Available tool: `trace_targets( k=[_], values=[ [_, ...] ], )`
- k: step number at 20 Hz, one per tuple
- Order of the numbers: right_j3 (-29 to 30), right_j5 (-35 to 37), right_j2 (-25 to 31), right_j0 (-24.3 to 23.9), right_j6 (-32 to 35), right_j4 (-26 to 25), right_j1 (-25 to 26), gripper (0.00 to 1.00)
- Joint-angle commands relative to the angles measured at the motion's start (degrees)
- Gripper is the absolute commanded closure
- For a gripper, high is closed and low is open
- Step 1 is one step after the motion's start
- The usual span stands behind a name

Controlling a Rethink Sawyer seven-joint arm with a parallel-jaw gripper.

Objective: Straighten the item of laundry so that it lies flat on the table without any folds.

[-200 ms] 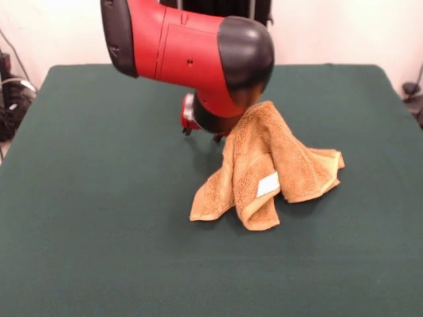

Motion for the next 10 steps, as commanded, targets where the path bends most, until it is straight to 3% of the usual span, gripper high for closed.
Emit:
trace_targets(
  k=[1, 10],
  values=[
    [-3.8, -16.7, 10.4, -1.8, -0.1, 1.4, 0.1, 0.00],
    [-2.4, -10.1, 12.7, -3.5, -0.8, 2.8, -2.4, 0.00]
  ],
)
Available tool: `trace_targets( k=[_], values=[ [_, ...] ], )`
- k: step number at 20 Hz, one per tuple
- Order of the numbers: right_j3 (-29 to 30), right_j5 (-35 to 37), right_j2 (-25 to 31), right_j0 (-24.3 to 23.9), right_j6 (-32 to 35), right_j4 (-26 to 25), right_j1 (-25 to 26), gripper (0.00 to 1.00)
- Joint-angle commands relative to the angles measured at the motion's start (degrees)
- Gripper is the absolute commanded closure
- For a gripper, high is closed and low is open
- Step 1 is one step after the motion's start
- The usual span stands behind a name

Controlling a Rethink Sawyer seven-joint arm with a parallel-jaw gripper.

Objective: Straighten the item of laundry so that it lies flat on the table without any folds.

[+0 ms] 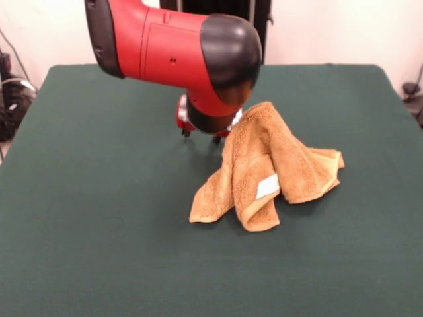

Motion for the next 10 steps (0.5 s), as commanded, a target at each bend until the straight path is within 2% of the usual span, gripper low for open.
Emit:
trace_targets(
  k=[1, 9, 10],
  values=[
    [-3.9, -9.7, 10.6, -1.0, -2.0, 2.4, -1.4, 0.00],
    [-6.2, -4.3, 11.2, -0.7, -2.2, 1.6, -2.4, 0.00],
    [-7.6, -1.0, 10.9, -0.3, -1.7, 1.6, -2.5, 0.00]
  ],
)
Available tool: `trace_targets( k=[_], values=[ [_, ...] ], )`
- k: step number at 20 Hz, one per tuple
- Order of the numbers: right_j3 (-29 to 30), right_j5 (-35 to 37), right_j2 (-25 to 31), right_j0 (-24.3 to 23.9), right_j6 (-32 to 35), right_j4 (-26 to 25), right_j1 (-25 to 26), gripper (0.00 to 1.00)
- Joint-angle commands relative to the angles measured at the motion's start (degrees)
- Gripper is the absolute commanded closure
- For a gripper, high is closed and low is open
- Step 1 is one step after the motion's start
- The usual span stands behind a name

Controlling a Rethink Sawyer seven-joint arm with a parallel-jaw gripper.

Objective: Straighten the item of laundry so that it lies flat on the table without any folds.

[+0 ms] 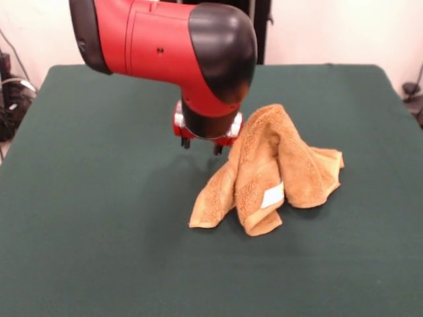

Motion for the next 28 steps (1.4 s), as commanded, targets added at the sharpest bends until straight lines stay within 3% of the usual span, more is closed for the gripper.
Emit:
trace_targets(
  k=[1, 9, 18, 28],
  values=[
    [-5.4, 1.2, 7.6, 1.7, -1.6, 1.7, -0.7, 0.00],
    [-7.1, 10.1, 6.9, 2.5, -0.5, 2.6, -2.3, 0.00],
    [-4.8, 13.3, 5.6, 4.1, 3.1, 3.6, -6.2, 0.00],
    [-6.3, 12.7, 4.3, 7.4, 8.4, 4.1, -5.0, 0.00]
  ],
)
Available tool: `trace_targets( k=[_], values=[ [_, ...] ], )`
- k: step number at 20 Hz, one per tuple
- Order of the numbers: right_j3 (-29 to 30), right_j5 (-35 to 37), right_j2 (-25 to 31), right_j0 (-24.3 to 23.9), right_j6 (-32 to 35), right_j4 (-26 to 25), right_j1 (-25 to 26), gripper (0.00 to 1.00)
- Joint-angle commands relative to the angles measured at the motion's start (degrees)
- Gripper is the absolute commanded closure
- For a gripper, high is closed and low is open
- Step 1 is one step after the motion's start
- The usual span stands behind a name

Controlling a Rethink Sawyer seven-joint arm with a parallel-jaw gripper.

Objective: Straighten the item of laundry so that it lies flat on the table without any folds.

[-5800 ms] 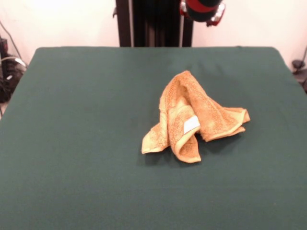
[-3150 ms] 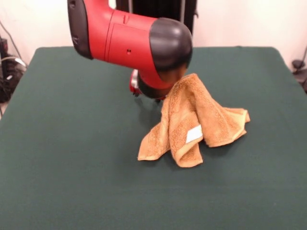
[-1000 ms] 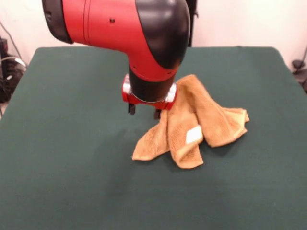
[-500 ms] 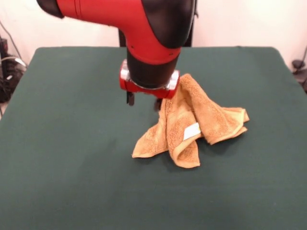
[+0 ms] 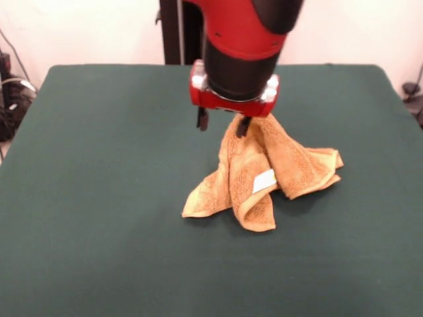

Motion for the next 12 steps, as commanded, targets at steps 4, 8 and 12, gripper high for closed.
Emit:
trace_targets(
  k=[4, 8, 12],
  values=[
    [-1.4, 3.3, 3.2, 5.3, 11.0, 2.7, 3.8, 0.00],
    [-3.4, 2.1, 2.7, 6.3, 13.2, 3.2, 6.4, 0.00],
    [-5.2, 0.5, 1.8, 7.8, 15.3, 2.9, 8.8, 0.00]
  ],
)
